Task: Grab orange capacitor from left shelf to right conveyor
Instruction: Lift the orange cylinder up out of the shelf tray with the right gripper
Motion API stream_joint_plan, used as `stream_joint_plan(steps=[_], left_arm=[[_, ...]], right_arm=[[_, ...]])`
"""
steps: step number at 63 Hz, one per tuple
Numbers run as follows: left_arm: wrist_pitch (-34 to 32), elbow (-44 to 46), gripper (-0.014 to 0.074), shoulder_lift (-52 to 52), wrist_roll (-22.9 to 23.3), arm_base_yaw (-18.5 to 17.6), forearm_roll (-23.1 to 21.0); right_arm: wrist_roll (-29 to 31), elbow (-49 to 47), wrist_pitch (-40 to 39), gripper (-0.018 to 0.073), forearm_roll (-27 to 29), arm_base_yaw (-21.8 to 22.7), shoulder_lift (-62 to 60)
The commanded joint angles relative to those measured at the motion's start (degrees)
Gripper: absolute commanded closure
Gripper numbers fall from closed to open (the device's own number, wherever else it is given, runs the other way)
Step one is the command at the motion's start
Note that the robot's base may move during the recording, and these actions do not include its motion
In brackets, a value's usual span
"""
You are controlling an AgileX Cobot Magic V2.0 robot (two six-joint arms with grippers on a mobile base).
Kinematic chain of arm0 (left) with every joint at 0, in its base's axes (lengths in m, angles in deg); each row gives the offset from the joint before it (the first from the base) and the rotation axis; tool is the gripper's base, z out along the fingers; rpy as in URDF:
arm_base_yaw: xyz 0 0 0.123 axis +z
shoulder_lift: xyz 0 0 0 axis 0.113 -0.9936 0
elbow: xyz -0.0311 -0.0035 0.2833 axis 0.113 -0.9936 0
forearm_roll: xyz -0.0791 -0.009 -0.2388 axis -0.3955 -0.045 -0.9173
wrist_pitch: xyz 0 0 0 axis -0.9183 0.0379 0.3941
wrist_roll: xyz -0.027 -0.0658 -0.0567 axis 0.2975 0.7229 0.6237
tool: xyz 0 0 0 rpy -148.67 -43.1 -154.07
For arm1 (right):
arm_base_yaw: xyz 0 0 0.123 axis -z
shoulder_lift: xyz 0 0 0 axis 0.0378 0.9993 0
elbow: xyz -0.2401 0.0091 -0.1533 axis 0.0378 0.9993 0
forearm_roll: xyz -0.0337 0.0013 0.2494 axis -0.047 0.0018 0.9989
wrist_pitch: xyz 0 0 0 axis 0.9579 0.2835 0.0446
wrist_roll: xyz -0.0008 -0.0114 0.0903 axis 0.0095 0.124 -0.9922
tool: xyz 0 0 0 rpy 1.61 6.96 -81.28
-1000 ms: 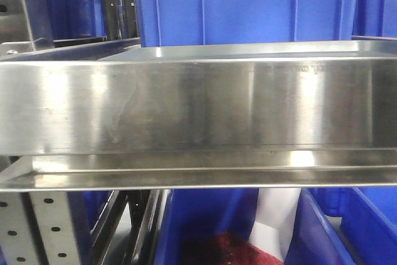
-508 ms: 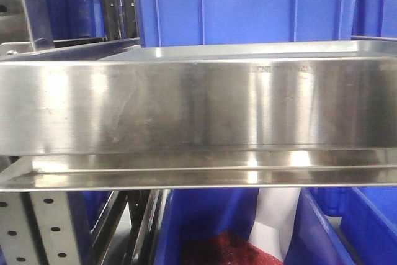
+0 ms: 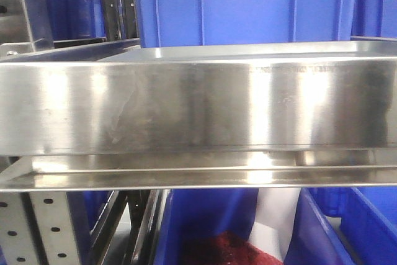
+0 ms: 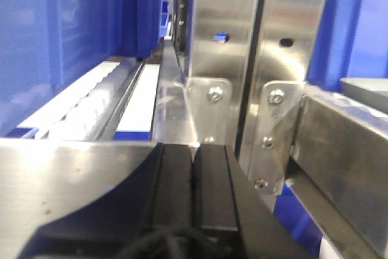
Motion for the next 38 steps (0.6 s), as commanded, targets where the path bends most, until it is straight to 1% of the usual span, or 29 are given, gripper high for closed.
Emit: stream_joint_plan(steps=[1, 9, 15, 38], left_arm=[[-5.1, 0.2, 0.0701, 0.3, 0.3, -0.2, -0.4], [-5.1, 0.2, 0.0701, 0.3, 0.3, -0.2, -0.4], [-5.1, 0.2, 0.0701, 0.3, 0.3, -0.2, -0.4], [-5.1, 0.2, 0.0701, 0.3, 0.3, -0.2, -0.4]], right_arm=[[0.6, -0.1, -7.8, 0.0483, -0.5, -0.1, 0.1], [0.6, 1.1, -11.8, 0.0483, -0.5, -0.1, 0.1], [0.6, 1.1, -13.1, 0.0483, -0.6, -0.1, 0.1], [0.6, 1.1, -12.7, 0.0483, -0.6, -0.1, 0.1]])
